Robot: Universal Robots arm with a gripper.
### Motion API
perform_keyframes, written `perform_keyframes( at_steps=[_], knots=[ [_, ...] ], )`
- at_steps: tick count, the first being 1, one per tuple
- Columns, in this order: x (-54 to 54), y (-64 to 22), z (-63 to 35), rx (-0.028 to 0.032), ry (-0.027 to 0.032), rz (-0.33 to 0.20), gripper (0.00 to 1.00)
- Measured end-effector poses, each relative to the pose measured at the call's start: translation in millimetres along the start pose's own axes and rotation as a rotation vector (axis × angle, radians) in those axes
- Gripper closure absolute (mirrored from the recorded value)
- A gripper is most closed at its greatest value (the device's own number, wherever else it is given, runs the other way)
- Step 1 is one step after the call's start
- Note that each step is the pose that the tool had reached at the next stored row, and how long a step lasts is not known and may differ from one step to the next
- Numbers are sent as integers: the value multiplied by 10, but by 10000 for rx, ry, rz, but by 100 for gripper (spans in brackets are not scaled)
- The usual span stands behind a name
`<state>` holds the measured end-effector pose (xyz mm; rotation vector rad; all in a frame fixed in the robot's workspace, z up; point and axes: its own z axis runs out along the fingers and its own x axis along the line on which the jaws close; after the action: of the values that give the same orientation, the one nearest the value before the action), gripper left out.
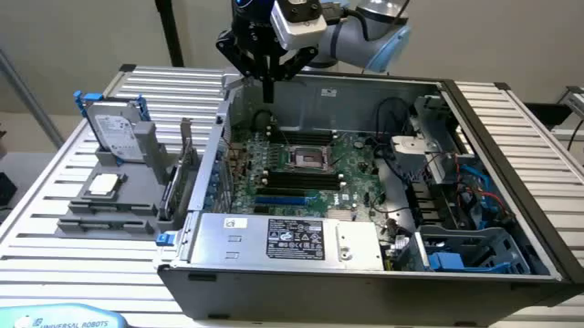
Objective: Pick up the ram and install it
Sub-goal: 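Reach for the ram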
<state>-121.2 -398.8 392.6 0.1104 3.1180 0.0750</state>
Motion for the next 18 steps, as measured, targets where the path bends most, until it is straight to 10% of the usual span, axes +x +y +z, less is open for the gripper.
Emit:
perform_keyframes(
  at_steps=[18],
  knots=[
    [60, -21, -2, 0, 0, 1, 89]
  ],
)
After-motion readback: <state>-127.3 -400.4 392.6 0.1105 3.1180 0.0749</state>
